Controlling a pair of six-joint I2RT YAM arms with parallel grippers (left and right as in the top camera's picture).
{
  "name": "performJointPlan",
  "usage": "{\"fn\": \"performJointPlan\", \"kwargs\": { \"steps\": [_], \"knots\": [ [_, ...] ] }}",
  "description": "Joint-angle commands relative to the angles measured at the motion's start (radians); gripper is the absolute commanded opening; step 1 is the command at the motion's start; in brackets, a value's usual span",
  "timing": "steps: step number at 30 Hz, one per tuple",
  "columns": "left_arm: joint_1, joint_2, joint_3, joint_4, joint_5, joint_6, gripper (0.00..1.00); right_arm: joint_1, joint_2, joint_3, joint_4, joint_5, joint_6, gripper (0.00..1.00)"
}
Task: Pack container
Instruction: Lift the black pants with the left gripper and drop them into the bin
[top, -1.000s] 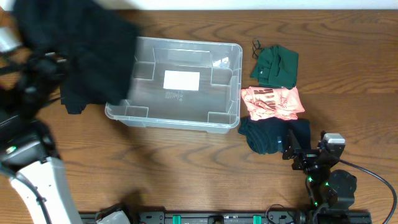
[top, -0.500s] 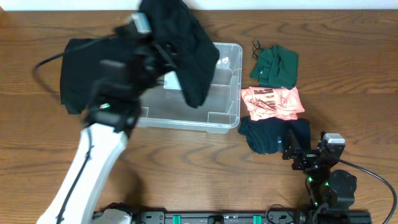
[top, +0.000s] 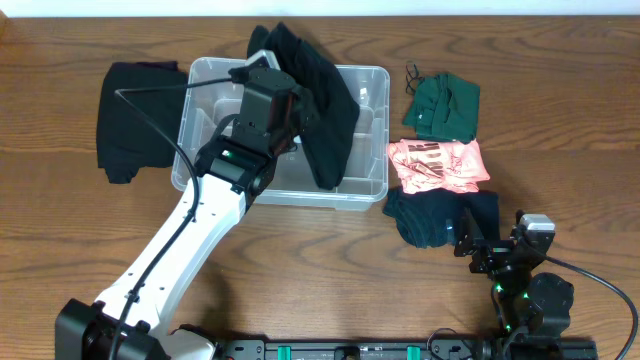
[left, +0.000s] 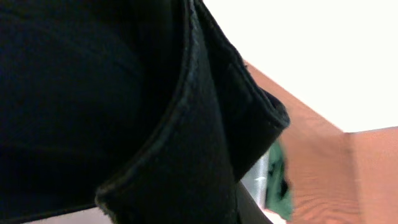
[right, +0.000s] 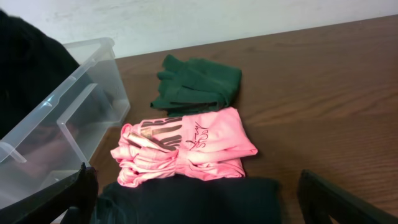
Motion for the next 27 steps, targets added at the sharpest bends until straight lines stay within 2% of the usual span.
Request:
{"fn": "performJointPlan", "kwargs": {
  "steps": [1, 5, 9, 15, 16, 17, 18, 19, 20, 27],
  "knots": [
    [-0.002, 0.011, 0.014, -0.039, -0.030, 0.003, 0.06, 0.014, -0.005, -0.002, -0.002, 0.003, 0.008, 0.99],
    [-0.006, 0.013, 0.012, -0.125, -0.029, 0.000, 0.06, 0.014, -0.005, -0.002, -0.002, 0.003, 0.008, 0.99],
    [-0.014, 0.013, 0.012, -0.236, -0.015, -0.086, 0.06, 0.014, -0.005, -0.002, -0.002, 0.003, 0.008, 0.99],
    [-0.023, 0.010, 0.012, -0.358, -0.010, -0.108, 0.08, 0.014, -0.005, -0.002, -0.002, 0.003, 0.008, 0.99],
    [-0.023, 0.008, 0.012, -0.367, -0.010, -0.111, 0.17, 0.014, -0.005, -0.002, -0.002, 0.003, 0.008, 0.99],
    [-0.022, 0.005, 0.012, -0.377, -0.011, -0.114, 0.43, 0.014, -0.005, -0.002, -0.002, 0.003, 0.008, 0.99],
    [-0.022, 0.001, 0.012, -0.385, -0.010, -0.118, 0.59, 0.014, -0.005, -0.002, -0.002, 0.003, 0.008, 0.99],
    [-0.022, -0.005, 0.012, -0.392, -0.010, -0.122, 0.79, 0.014, -0.005, -0.002, -0.002, 0.003, 0.008, 0.99],
    [-0.021, -0.018, 0.012, -0.398, -0.011, -0.122, 0.89, 0.014, -0.005, -0.002, -0.002, 0.003, 0.007, 0.99],
    [0.039, -0.188, 0.012, -0.427, -0.097, -0.107, 0.97, 0.014, -0.005, -0.002, -0.002, 0.003, 0.008, 0.99]
  ]
}}
